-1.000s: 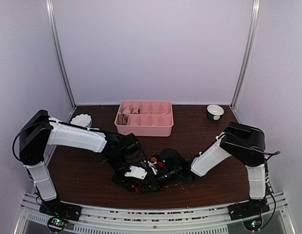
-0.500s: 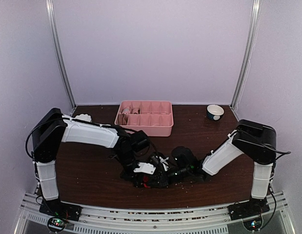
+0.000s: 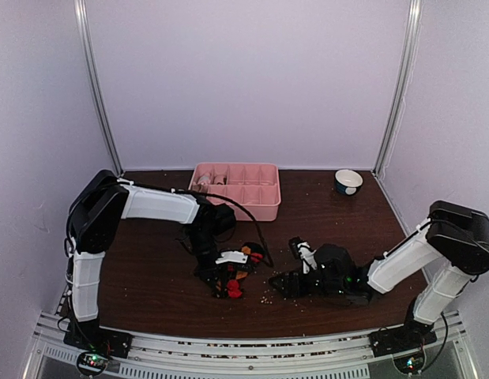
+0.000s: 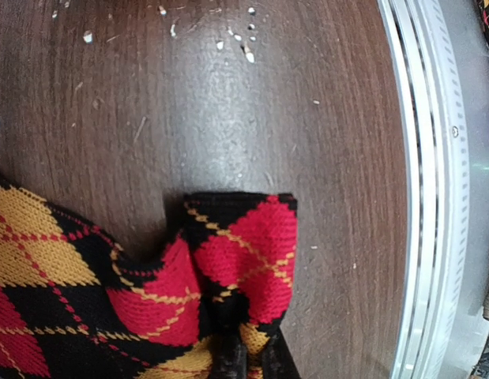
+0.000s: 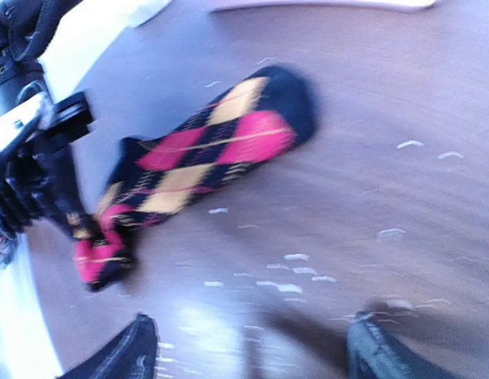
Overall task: Roll the socks
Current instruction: Roll the sock at the center of the board.
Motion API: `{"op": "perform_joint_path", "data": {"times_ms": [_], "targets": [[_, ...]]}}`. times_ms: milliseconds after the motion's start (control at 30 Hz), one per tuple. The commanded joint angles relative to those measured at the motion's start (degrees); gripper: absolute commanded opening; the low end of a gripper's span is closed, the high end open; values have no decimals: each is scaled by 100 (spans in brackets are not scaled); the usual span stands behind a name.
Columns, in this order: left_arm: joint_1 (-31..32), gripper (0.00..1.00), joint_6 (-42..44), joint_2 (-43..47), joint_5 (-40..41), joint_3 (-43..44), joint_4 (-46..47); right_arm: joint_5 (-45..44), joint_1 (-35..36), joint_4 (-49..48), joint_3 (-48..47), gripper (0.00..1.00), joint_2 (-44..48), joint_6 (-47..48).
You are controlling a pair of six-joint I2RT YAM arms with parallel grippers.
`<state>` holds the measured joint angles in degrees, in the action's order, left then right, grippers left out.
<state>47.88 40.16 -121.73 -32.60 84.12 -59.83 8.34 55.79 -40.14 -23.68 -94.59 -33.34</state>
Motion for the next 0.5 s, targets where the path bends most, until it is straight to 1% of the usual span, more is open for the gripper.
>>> {"op": "perform_joint_path", "data": {"times_ms": [0, 33, 67, 133, 167, 200, 233, 267, 300, 333, 367, 400, 467], "targets": [[15, 0, 67, -164, 270, -177, -255, -1555, -272, 1301, 149, 98, 382, -193], [12, 0, 97, -144, 253, -198, -256, -1715, -363, 1610, 50, 100, 391, -575], [11, 0, 117, -125, 240, -210, -257, -1642, -485, 1616, 6, 100, 313, -704], [12, 0, 199, -128, 141, -199, -330, -760, -819, 1031, 33, 100, 34, -744], [10, 0, 233, -142, 73, -181, -385, -510, -903, 737, 69, 100, -65, -699], [11, 0, 279, -178, 15, -146, -459, -623, -875, 595, 166, 100, -24, -623], [11, 0, 297, -216, -36, -109, -523, -964, -759, 398, 358, 100, 138, -486], [6, 0, 302, -253, -89, -72, -567, -1438, -565, 79, 605, 100, 406, -257], [-6, 0, 314, -281, -203, -36, -635, -1964, -223, -237, 879, 100, 698, 192], [-39, 0, 338, -322, -342, -2, -715, -2415, 177, -624, 1072, 100, 899, 818], [-66, 0, 340, -362, -479, 28, -768, -2580, 494, -812, 1132, 100, 985, 1464], [-108, 0, 347, -405, -579, 77, -835, -2580, 762, -712, 1039, 100, 1004, 2040], [-199, 0, 363, -563, -774, 222, -1051, -2544, 1188, -119, 767, 100, 953, 2780]]}}
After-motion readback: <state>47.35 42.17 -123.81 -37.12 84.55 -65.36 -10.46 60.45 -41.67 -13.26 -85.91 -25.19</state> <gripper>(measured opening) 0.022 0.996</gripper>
